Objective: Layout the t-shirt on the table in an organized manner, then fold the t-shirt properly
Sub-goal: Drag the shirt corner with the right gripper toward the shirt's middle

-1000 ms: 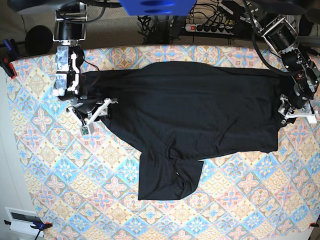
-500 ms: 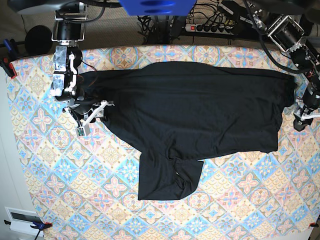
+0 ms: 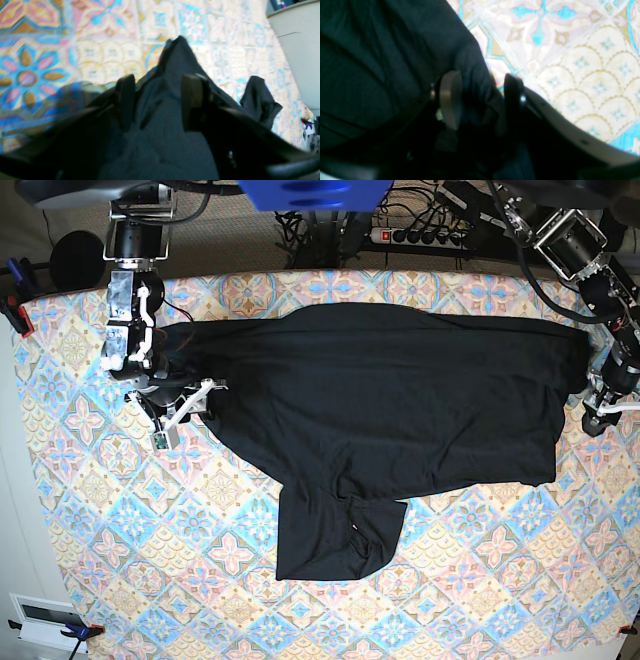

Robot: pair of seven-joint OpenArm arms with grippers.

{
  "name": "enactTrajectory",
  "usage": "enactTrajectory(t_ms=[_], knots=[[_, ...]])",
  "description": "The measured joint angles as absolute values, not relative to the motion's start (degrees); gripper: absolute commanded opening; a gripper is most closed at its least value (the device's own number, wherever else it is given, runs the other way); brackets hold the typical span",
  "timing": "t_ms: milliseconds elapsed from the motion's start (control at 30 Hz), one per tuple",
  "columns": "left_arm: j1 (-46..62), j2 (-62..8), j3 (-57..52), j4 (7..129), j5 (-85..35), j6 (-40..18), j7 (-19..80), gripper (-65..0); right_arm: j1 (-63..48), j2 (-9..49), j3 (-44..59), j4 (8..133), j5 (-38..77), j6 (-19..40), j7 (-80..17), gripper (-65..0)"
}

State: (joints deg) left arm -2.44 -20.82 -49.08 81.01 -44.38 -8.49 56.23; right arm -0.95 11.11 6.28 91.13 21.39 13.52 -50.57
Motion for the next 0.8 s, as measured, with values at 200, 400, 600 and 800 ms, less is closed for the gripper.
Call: enactTrajectory(t_ms=[200,400,600,800], knots=[[-2.7,-20.84,-49.06,81.01,-44.31,-8.47,56.18,-36.0,-0.75,11.11,6.28,91.13,21.39,13.52,-48.05,-38.4],[-2.74,-20.84,-49.06,81.01,-44.31,-8.45,56.18,-36.0,-0.69,11.14,6.28,91.11,21.37,13.52,-47.37,-38.4],[-3.11,-22.26,-49.1,81.12,-44.29,-8.43,55.59,-36.1,-0.6,11.11,6.22,90.89,21.39,13.52,-46.04,-38.4],[-7.84,-22.55,-48.01,80.79,-37.01,-8.43,55.77,-36.1,-0.4,11.09,6.17,90.74,21.41,13.54,-45.98,-38.4]])
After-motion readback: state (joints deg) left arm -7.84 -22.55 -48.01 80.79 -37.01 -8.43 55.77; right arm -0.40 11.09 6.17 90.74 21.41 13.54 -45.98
